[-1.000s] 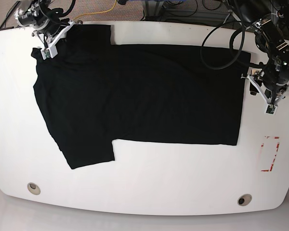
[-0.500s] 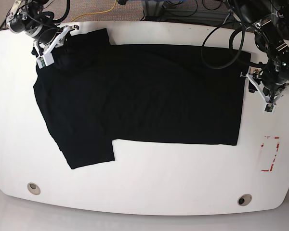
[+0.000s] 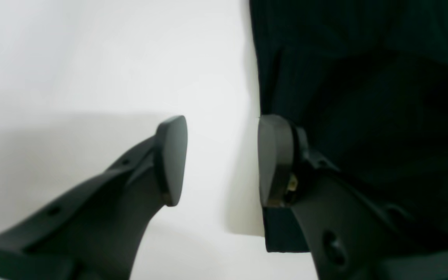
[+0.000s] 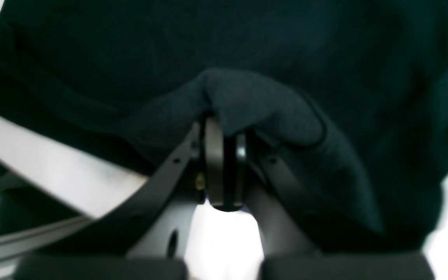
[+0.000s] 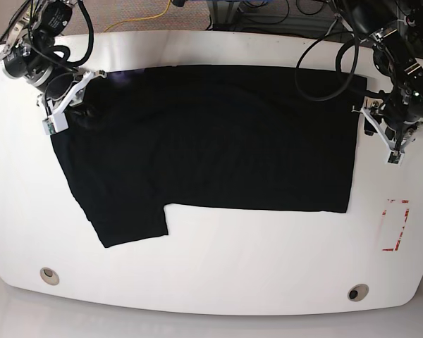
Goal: Layout the t-shirt on the table in an organized manner, then fold the t-shirt properly
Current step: 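Open both grippers and regrasp the shirt edge nearby, then pull the shirt edge taut between both grippers to smooth it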
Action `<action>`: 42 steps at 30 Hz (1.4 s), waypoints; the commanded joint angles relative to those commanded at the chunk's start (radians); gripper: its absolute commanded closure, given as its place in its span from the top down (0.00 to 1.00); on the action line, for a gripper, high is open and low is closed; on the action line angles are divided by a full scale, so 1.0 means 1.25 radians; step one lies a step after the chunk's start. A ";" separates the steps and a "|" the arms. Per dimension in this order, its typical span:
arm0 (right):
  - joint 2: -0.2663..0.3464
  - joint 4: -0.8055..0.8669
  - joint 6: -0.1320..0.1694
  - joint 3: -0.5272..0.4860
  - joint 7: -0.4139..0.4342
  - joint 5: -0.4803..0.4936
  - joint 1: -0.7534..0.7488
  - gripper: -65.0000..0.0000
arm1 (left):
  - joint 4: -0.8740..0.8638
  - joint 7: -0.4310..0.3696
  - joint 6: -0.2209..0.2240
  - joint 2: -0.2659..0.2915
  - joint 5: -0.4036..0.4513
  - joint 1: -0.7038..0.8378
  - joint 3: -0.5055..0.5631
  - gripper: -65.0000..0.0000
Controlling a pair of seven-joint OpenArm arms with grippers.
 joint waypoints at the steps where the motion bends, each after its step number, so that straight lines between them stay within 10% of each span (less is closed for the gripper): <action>1: 0.000 -0.006 0.000 -0.001 0.000 -0.005 0.007 0.00 | 0.000 0.000 0.000 0.000 0.000 0.000 0.000 0.42; 8: 0.022 -0.082 0.000 -0.001 0.000 -0.063 0.068 0.30 | 0.000 0.000 0.000 0.000 0.000 0.000 0.000 0.42; 16: 0.055 -0.075 0.000 0.006 0.000 -0.081 0.070 1.00 | 0.000 0.000 0.000 0.000 0.000 0.000 0.000 0.42; 26: 0.112 -0.056 0.000 0.090 0.021 -0.104 -0.060 0.96 | 0.000 -0.001 0.000 0.000 -0.001 0.006 -0.004 0.42; 32: 0.096 -0.063 0.000 0.102 0.104 -0.280 -0.096 0.95 | 0.000 -0.068 0.000 -0.001 -0.006 0.065 -0.004 0.43; 42: 0.097 -0.293 0.000 0.093 0.215 -0.318 -0.061 0.95 | 0.000 -0.110 0.000 0.002 -0.006 0.098 -0.001 0.43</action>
